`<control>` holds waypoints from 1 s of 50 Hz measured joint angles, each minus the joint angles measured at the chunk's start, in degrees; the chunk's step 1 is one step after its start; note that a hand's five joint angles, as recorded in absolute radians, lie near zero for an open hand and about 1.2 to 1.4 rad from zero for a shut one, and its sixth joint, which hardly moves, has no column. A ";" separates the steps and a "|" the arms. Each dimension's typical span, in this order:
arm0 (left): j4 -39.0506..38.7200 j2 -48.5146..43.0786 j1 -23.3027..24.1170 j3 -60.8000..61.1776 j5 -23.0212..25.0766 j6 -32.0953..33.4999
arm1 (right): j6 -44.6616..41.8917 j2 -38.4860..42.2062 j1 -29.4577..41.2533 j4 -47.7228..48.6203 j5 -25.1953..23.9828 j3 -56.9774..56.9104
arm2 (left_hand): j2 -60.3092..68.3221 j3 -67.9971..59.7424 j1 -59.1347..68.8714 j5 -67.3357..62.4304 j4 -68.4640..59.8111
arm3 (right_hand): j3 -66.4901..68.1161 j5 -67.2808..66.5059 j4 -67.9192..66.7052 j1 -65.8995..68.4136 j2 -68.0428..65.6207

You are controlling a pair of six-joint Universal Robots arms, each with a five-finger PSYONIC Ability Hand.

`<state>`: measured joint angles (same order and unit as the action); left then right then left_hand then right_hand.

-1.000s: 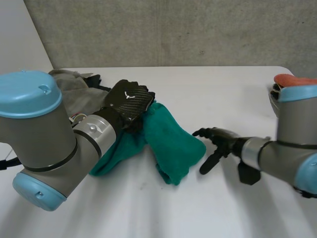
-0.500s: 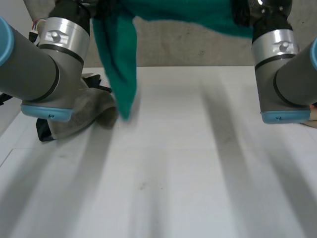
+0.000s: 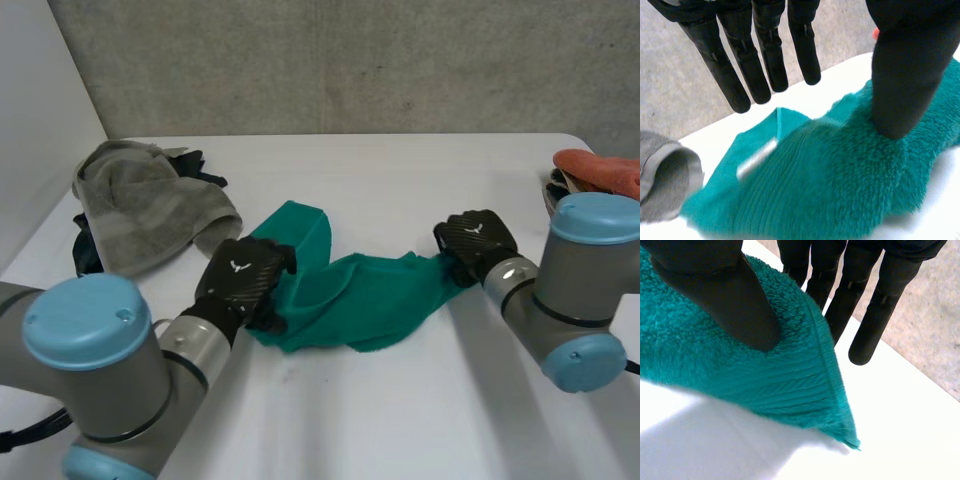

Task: Fold the laundry.

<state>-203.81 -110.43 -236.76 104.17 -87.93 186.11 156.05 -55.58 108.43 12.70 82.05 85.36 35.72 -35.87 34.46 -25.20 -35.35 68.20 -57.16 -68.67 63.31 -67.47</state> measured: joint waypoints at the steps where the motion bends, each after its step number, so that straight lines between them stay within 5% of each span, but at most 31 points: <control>1: 0.96 0.94 -0.38 0.33 0.02 0.06 | -0.82 -0.39 -0.61 -0.20 -0.23 0.35 | -4.32 4.42 -3.81 4.27 4.12 | 0.00 0.00 0.00 0.00 0.00; 16: 8.29 7.15 -9.28 -0.65 7.05 2.70 | -0.89 -6.23 -3.15 -0.44 -5.41 4.54 | -8.00 7.86 -6.84 8.49 8.30 | 0.00 0.00 0.00 0.00 0.00; 24: 9.01 -0.22 -10.09 -4.12 16.74 7.86 | -0.63 -5.57 -1.87 -0.07 -5.52 5.40 | -8.00 7.86 -6.84 8.50 8.29 | 0.00 -0.01 0.00 0.00 0.00; 31: 9.58 -7.71 -8.41 -9.59 19.30 12.55 | -1.00 -4.88 -1.47 -0.35 -5.17 5.51 | -5.55 5.64 -3.99 5.05 5.26 | 0.00 -0.01 0.00 0.00 0.00; 36: 10.65 -12.53 -7.08 -14.59 19.07 15.26 | -2.06 -4.26 -1.24 -0.27 -4.95 4.46 | 27.77 -27.31 30.34 -27.15 -28.09 | 0.00 -0.01 0.00 0.00 0.00; 44: 7.54 -14.48 -7.33 -28.36 14.54 17.64 | -5.19 -2.64 -0.51 1.79 -1.65 -4.81 | 32.82 -32.24 31.11 -29.83 -33.34 | 0.00 -0.02 -0.03 0.00 0.00; 50: -1.71 -13.58 -9.87 -44.67 6.87 16.00 | -3.00 -2.62 0.20 15.58 5.16 -17.08 | 32.83 -32.25 31.11 -29.83 -33.35 | 0.03 -0.02 -0.16 0.00 -0.25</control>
<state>-205.52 -124.01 -246.63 59.50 -81.06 202.11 153.04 -58.20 108.64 28.29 87.20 68.28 68.55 -68.12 65.57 -55.03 -68.70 68.23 -57.18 -68.83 63.31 -67.71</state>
